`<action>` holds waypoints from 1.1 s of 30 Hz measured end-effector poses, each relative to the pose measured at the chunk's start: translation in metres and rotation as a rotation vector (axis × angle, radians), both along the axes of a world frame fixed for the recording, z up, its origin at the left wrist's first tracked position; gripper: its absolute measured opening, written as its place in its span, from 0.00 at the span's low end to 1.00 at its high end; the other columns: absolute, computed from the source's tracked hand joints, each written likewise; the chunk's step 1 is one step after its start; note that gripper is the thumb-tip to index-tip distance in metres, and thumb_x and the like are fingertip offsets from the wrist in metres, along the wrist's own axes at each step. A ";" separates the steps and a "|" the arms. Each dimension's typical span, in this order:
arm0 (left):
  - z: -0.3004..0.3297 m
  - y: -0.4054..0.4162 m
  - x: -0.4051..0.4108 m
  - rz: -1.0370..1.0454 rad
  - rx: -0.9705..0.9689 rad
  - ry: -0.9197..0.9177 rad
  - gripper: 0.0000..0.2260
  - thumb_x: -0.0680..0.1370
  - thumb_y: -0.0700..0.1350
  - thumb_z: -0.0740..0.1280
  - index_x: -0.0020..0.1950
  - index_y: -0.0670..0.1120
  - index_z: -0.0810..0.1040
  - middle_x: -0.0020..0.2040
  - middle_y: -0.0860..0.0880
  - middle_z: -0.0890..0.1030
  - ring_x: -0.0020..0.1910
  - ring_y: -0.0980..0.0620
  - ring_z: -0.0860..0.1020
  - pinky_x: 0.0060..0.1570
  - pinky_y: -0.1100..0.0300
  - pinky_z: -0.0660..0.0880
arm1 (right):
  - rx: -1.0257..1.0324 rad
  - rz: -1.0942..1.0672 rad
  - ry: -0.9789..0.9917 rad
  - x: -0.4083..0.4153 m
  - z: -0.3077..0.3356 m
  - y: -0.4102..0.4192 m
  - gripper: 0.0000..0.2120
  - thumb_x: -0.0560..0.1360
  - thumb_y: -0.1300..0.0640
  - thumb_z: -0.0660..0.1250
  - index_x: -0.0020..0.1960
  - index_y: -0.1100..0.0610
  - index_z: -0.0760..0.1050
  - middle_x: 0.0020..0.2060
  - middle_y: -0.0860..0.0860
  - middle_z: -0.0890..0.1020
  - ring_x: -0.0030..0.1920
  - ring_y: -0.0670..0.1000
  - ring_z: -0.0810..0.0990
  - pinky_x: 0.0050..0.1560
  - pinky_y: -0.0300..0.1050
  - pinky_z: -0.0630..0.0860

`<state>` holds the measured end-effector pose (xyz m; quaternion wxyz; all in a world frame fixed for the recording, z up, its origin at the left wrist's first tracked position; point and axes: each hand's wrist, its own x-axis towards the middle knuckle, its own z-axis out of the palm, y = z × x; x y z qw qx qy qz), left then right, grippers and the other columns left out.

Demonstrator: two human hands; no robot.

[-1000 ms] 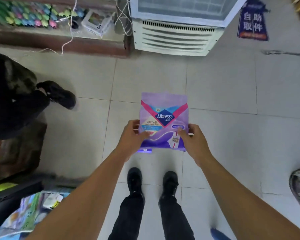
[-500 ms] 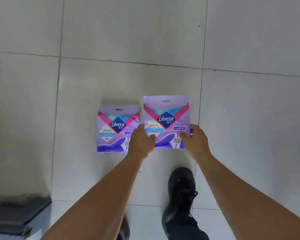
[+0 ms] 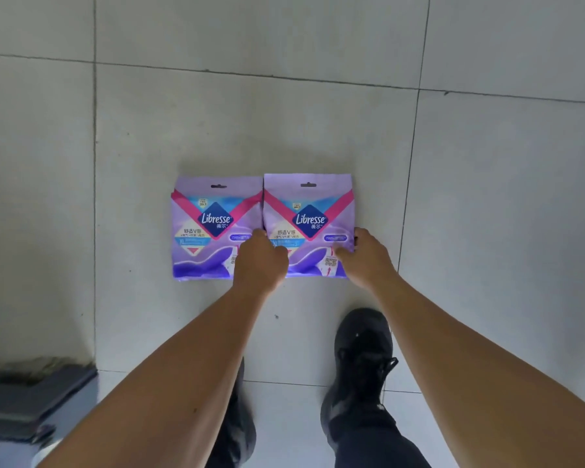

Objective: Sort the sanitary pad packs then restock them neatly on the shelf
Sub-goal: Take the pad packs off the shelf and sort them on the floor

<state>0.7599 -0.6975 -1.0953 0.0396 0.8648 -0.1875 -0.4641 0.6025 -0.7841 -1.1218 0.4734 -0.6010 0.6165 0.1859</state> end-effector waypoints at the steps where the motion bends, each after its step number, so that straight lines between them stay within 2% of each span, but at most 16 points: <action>1: 0.004 0.000 0.003 -0.009 0.000 -0.015 0.12 0.79 0.44 0.63 0.60 0.40 0.70 0.59 0.41 0.79 0.58 0.41 0.78 0.47 0.55 0.74 | -0.021 0.027 0.024 0.003 0.005 -0.002 0.19 0.78 0.49 0.67 0.63 0.57 0.69 0.60 0.54 0.79 0.57 0.54 0.80 0.42 0.38 0.76; 3: 0.028 0.005 0.009 -0.034 -0.022 -0.048 0.12 0.80 0.44 0.62 0.61 0.40 0.70 0.59 0.42 0.78 0.57 0.42 0.77 0.49 0.55 0.73 | -0.126 0.110 0.077 0.009 0.034 -0.002 0.19 0.78 0.50 0.65 0.65 0.58 0.68 0.61 0.57 0.76 0.59 0.57 0.78 0.54 0.47 0.77; 5: 0.044 0.004 0.015 -0.085 -0.059 -0.114 0.12 0.80 0.44 0.61 0.61 0.41 0.71 0.59 0.43 0.78 0.58 0.42 0.76 0.52 0.53 0.72 | -0.234 0.232 0.078 0.014 0.056 -0.005 0.19 0.79 0.50 0.63 0.66 0.58 0.67 0.61 0.57 0.75 0.61 0.57 0.75 0.59 0.51 0.75; 9: 0.147 0.012 0.037 -0.277 -0.161 -0.304 0.16 0.80 0.48 0.60 0.66 0.46 0.72 0.62 0.44 0.76 0.61 0.42 0.73 0.56 0.50 0.70 | -0.451 0.542 0.036 0.028 0.170 0.003 0.20 0.80 0.48 0.59 0.68 0.56 0.67 0.63 0.54 0.74 0.62 0.55 0.73 0.57 0.51 0.75; 12: 0.245 0.025 0.056 -0.367 -0.296 -0.424 0.18 0.79 0.51 0.60 0.68 0.49 0.73 0.65 0.46 0.76 0.64 0.43 0.72 0.58 0.50 0.68 | -0.617 0.650 -0.001 0.043 0.273 0.015 0.21 0.79 0.49 0.62 0.68 0.58 0.69 0.63 0.55 0.76 0.61 0.58 0.75 0.53 0.54 0.76; 16: 0.388 0.060 0.078 -0.378 -0.392 -0.592 0.21 0.76 0.55 0.57 0.66 0.48 0.74 0.64 0.45 0.77 0.63 0.42 0.74 0.60 0.47 0.70 | -0.773 0.756 -0.106 0.075 0.413 0.045 0.20 0.74 0.49 0.64 0.63 0.57 0.75 0.58 0.54 0.79 0.56 0.59 0.78 0.48 0.52 0.75; 20: 0.521 0.112 0.089 -0.269 -0.393 -0.759 0.22 0.77 0.57 0.58 0.68 0.50 0.73 0.66 0.46 0.76 0.64 0.42 0.73 0.62 0.46 0.67 | -0.879 0.864 -0.274 0.113 0.547 0.086 0.22 0.73 0.49 0.65 0.64 0.56 0.75 0.59 0.54 0.79 0.56 0.58 0.79 0.50 0.52 0.75; 23: 0.604 0.165 0.087 -0.117 -0.357 -0.824 0.21 0.78 0.56 0.61 0.69 0.51 0.71 0.68 0.47 0.73 0.66 0.43 0.70 0.64 0.46 0.65 | -0.971 0.960 -0.412 0.135 0.631 0.123 0.23 0.74 0.47 0.61 0.65 0.56 0.74 0.59 0.54 0.79 0.55 0.57 0.79 0.50 0.52 0.75; 26: 0.676 0.231 0.072 0.057 -0.316 -0.894 0.21 0.77 0.56 0.62 0.68 0.51 0.71 0.66 0.47 0.74 0.65 0.42 0.70 0.62 0.46 0.67 | -1.017 1.056 -0.526 0.147 0.702 0.170 0.23 0.75 0.46 0.59 0.66 0.56 0.73 0.59 0.54 0.79 0.55 0.57 0.78 0.48 0.52 0.75; 29: 0.730 0.301 0.052 0.233 -0.338 -0.997 0.20 0.76 0.55 0.63 0.66 0.50 0.72 0.62 0.46 0.75 0.61 0.41 0.73 0.58 0.46 0.70 | -1.046 1.157 -0.667 0.158 0.756 0.226 0.23 0.74 0.48 0.65 0.65 0.57 0.73 0.57 0.55 0.80 0.53 0.58 0.79 0.44 0.52 0.75; 33: 0.772 0.389 0.035 0.436 -0.282 -1.080 0.20 0.77 0.55 0.63 0.67 0.51 0.72 0.64 0.47 0.75 0.63 0.42 0.73 0.60 0.45 0.69 | -1.024 1.338 -0.815 0.173 0.801 0.308 0.23 0.75 0.48 0.65 0.66 0.57 0.71 0.55 0.54 0.79 0.52 0.58 0.78 0.43 0.51 0.74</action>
